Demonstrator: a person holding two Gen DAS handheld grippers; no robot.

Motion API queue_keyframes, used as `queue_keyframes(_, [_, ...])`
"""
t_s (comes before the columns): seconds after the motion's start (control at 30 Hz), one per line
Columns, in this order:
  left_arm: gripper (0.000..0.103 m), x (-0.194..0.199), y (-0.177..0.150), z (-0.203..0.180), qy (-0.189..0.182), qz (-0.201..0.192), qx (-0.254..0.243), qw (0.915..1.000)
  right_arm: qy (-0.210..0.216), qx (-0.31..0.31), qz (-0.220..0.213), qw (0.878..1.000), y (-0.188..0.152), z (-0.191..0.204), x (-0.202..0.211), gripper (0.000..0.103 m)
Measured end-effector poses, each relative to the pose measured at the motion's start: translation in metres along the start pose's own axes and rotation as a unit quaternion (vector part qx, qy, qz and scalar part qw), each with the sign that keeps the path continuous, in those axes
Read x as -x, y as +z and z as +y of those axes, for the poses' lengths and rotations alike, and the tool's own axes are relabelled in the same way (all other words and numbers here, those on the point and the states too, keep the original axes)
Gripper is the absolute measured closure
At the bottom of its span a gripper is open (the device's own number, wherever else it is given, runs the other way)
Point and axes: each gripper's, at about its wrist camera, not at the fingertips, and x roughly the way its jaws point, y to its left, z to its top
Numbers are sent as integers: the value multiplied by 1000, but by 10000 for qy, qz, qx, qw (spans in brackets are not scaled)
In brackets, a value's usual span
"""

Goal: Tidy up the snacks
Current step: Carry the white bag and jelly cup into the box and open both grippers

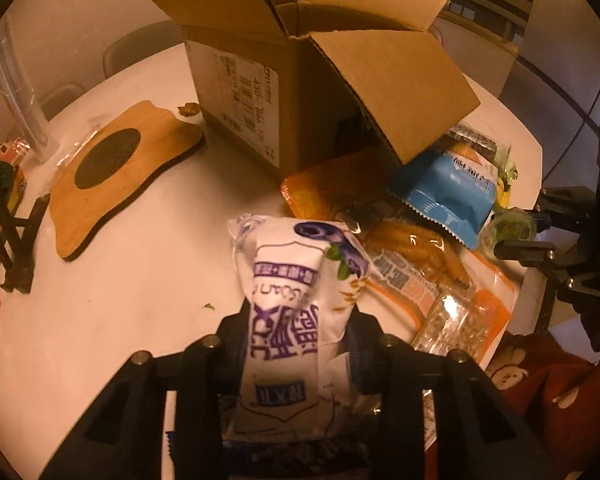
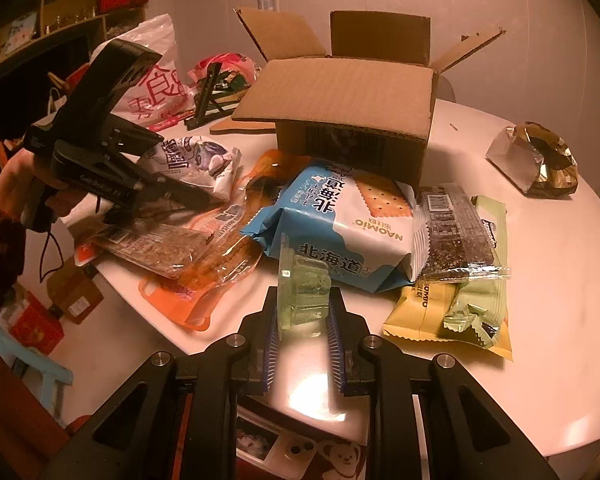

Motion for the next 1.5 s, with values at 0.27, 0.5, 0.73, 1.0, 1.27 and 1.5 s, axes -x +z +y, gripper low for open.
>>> queue_keyframes(0.27, [70,33,2,-2,260,-281,88,9992,82,12,-175,9998,-1,1,20,86])
queue_keyframes(0.5, [70,82,0,-3,624,-574,219,9962,286,21,-405,9988,6,1,47,86])
queue_keyframes(0.73, [70,130,4,-5,970,-889,310,9908,437,207,-723,9962,34,-1,70,86])
queue_keyframes(1.0, [71,180,39,-21,1117,-1416,70,9836,544,440,-1318,9888,85,-6,95,86])
queue_keyframes(1.27, [70,188,105,-39,837,-1735,-382,9805,483,599,-1646,9834,145,-20,112,86])
queue_keyframes(1.5, [70,144,167,-40,486,-1463,-695,9856,337,560,-1619,9846,194,-48,101,86])
